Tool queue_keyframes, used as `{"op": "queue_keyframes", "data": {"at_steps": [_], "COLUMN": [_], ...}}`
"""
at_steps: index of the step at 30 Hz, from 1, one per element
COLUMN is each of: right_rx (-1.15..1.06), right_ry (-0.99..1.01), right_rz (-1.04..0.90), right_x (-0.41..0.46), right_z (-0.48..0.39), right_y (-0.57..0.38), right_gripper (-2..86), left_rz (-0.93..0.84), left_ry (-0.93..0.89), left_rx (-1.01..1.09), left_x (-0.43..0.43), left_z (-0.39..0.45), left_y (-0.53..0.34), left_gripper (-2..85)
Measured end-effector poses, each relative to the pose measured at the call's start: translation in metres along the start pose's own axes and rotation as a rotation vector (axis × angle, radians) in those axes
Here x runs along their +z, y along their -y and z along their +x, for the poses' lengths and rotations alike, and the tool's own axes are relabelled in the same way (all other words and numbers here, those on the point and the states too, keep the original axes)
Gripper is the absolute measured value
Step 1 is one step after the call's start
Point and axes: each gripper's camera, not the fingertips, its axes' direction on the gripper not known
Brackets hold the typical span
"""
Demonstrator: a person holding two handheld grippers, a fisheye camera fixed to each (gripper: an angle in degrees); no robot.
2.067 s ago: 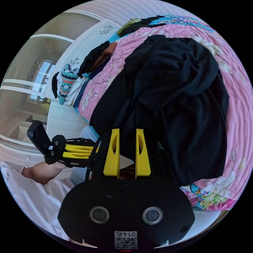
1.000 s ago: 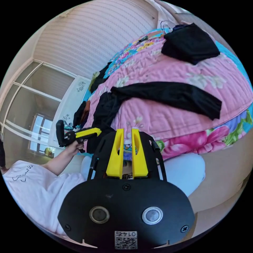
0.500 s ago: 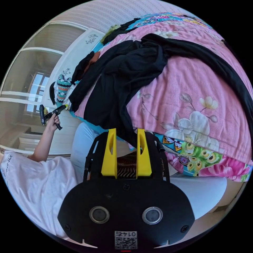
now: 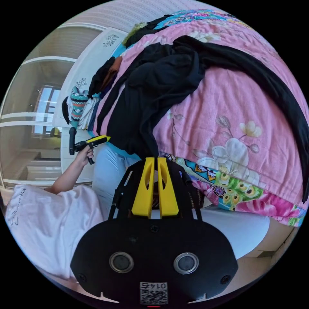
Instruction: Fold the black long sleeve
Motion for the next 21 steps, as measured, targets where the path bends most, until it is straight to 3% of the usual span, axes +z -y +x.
{"op": "queue_keyframes", "data": {"at_steps": [7,10,11,15,21], "right_rx": [0.04,-0.02,-0.01,0.116,0.124], "right_ry": [0.127,0.279,0.259,0.022,-0.136], "right_rz": [-0.07,-0.044,-0.049,-0.258,-0.304], "right_x": [-0.048,-0.056,-0.055,-0.024,-0.007], "right_z": [0.018,0.013,0.012,0.029,0.019], "right_y": [-0.035,-0.045,-0.048,-0.048,-0.042], "right_gripper": [0.5,0.5,0.4,0.3,0.6], "left_rz": [0.088,0.16,0.201,0.012,-0.045], "left_ry": [-0.261,-0.422,-0.452,-0.29,-0.291], "left_rx": [0.092,0.114,0.137,0.117,0.06], "left_x": [-0.031,-0.042,-0.044,-0.021,-0.009], "left_z": [0.001,-0.002,-0.003,-0.003,0.012], "left_y": [-0.012,-0.013,-0.014,-0.005,0.011], "left_gripper": [-0.9,-1.0,-1.0,-1.0,-0.8]}}
